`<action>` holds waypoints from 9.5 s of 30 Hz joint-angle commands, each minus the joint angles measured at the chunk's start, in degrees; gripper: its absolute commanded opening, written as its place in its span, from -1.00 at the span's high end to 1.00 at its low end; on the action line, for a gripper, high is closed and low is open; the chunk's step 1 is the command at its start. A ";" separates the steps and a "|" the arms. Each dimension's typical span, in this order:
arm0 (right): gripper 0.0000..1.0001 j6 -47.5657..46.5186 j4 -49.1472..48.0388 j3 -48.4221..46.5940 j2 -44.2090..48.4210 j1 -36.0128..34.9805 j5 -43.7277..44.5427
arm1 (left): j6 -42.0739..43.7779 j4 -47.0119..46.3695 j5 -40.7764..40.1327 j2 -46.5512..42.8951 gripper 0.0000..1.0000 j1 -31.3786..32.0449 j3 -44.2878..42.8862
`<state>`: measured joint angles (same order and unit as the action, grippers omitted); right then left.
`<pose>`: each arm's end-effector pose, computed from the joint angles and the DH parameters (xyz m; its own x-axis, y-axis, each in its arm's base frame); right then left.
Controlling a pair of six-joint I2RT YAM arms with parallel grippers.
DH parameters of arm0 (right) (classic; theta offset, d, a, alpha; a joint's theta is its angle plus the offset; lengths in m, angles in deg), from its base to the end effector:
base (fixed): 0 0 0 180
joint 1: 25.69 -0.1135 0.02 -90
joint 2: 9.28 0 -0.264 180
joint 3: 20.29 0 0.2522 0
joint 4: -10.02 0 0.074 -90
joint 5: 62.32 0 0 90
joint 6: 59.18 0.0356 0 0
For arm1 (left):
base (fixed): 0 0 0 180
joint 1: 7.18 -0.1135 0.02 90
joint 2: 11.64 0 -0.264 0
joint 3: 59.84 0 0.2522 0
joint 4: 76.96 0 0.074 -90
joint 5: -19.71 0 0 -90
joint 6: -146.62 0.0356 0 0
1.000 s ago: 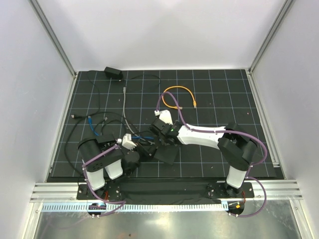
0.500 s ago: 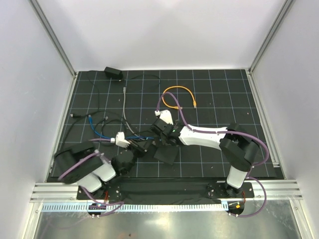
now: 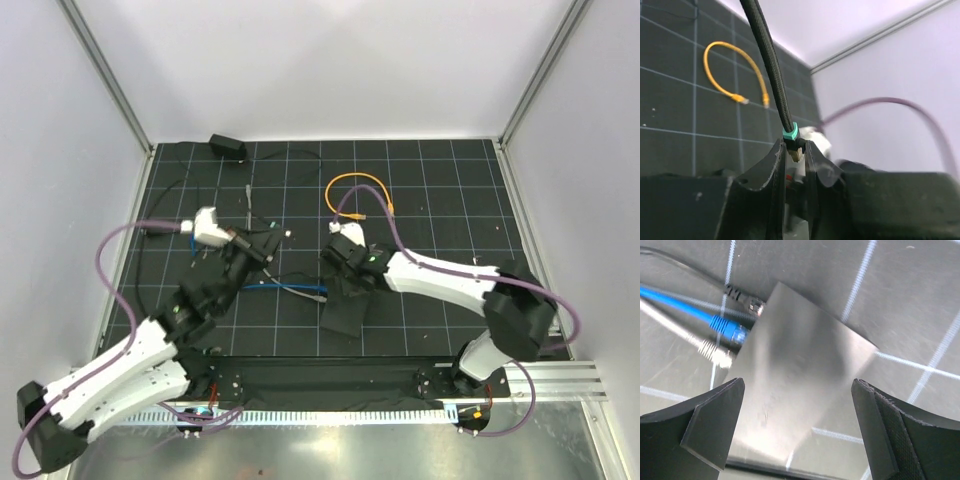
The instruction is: Pull the plug from the switch port
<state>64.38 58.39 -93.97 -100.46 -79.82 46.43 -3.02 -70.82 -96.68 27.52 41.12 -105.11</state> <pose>0.1909 0.2445 0.2033 -0.8272 -0.2507 -0.5028 -0.2797 0.9599 -0.0185 0.1262 -0.1179 0.3070 -0.3222 -0.8003 -0.5056 0.1883 0.4693 -0.8627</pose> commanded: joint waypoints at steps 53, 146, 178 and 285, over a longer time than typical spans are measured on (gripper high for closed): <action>-0.94 0.63 4.15 1.12 9.71 5.09 -0.98 | -0.19 1.41 42.21 33.28 0.09 -22.19 -13.27; -0.54 5.38 -3.85 -0.63 -5.50 4.56 -4.07 | -49.35 -54.87 -5.43 67.97 0.67 14.72 18.67; -0.70 3.71 -0.68 4.46 -10.69 -1.59 4.38 | -42.07 -64.98 -10.26 67.90 1.00 11.39 25.61; -0.80 6.51 1.51 -3.62 3.55 5.53 -0.99 | -7.78 7.71 33.41 15.62 0.19 -18.94 4.35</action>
<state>68.34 61.52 -95.35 -95.98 -74.44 45.53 -10.89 -58.32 -68.79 32.61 22.01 -98.20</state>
